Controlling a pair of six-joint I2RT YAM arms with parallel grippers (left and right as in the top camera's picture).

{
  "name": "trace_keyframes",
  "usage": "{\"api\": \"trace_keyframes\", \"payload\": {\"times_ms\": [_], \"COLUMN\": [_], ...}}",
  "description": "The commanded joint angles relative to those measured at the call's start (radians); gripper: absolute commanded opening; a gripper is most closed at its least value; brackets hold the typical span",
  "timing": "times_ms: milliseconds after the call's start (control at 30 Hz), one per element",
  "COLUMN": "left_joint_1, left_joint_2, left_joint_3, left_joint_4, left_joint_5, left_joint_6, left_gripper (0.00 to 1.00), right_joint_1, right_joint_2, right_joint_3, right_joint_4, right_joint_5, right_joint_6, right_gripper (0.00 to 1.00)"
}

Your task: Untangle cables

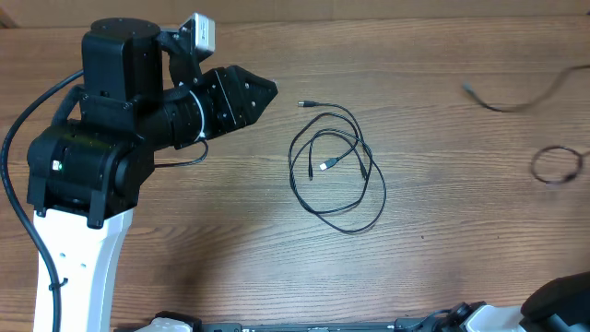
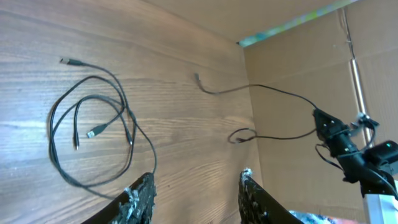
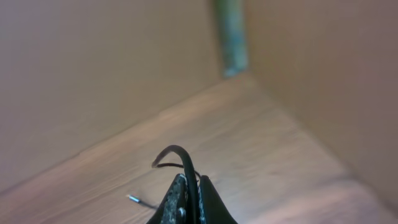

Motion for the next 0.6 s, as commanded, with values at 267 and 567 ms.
{"api": "trace_keyframes", "payload": {"times_ms": [267, 567], "left_joint_1": [-0.007, -0.007], "left_joint_2": [0.000, 0.009], "left_joint_3": [0.023, 0.023], "left_joint_4": [-0.040, -0.051], "left_joint_5": [-0.010, -0.008], "left_joint_6": [0.050, 0.161], "left_gripper": [0.44, 0.53], "right_joint_1": [-0.116, -0.107], "right_joint_2": [0.054, 0.054], "right_joint_3": [0.016, 0.017], "right_joint_4": [0.046, 0.097], "right_joint_5": [0.206, -0.175], "right_joint_6": [0.060, 0.060], "right_gripper": [0.85, 1.00]}}
